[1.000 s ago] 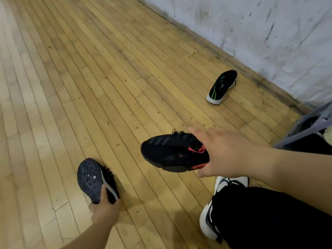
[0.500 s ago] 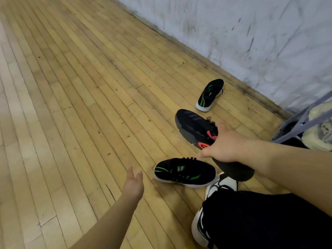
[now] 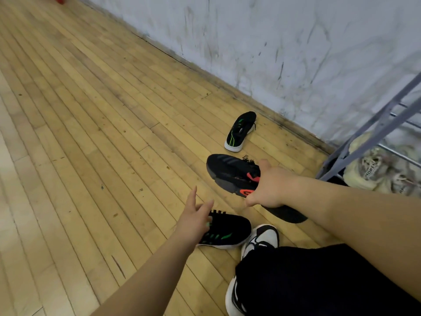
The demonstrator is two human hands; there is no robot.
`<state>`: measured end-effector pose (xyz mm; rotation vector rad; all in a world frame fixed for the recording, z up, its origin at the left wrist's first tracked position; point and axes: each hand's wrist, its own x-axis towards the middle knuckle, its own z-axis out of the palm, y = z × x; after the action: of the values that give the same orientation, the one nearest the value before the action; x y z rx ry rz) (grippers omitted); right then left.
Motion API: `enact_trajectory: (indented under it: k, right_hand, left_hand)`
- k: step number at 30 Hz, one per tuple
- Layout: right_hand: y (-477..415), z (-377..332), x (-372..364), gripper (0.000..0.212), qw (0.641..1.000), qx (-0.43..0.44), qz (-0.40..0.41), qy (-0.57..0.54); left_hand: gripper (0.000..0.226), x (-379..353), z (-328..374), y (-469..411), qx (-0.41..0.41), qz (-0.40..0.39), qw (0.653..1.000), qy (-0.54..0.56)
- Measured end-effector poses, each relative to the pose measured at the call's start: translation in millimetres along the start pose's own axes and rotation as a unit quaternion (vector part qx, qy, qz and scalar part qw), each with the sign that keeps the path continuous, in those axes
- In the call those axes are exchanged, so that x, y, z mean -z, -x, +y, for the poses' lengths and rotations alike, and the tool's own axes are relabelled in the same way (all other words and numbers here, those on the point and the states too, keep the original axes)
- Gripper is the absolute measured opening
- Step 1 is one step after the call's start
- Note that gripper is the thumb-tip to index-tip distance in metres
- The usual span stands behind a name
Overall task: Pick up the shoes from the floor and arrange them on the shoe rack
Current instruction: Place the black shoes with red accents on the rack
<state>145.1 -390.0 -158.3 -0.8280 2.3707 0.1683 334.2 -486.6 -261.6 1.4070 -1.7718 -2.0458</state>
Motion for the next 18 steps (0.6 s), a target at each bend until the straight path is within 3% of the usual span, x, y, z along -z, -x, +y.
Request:
enact_trajectory:
  k: [5, 8, 11, 13, 18]
  right_hand:
    - [32.2, 6.0, 32.3, 0.121, 0.997, 0.078, -0.01, -0.014]
    - [64.6, 33.0, 60.5, 0.131, 0.993, 0.099, -0.029, -0.054]
    - [112.8, 76.4, 87.5, 0.13, 0.981, 0.087, 0.07, -0.162]
    - [151.4, 109.6, 99.7, 0.127, 0.96, 0.036, 0.145, -0.236]
    - [249.9, 195.0, 94.5, 0.128, 0.872, -0.06, 0.234, -0.426]
  left_hand:
    - [0.063, -37.8, 84.0, 17.7, -0.135, -0.031, 0.984, 0.109]
    - [0.078, -55.4, 125.9, 33.1, -0.192, -0.064, 0.971, 0.13]
    - [0.088, -84.9, 163.2, 58.4, -0.249, -0.112, 0.956, 0.109]
    - [0.087, -112.6, 181.8, 84.0, -0.277, -0.144, 0.946, 0.09]
    - [0.077, -200.3, 203.2, 166.4, -0.33, -0.273, 0.903, -0.004]
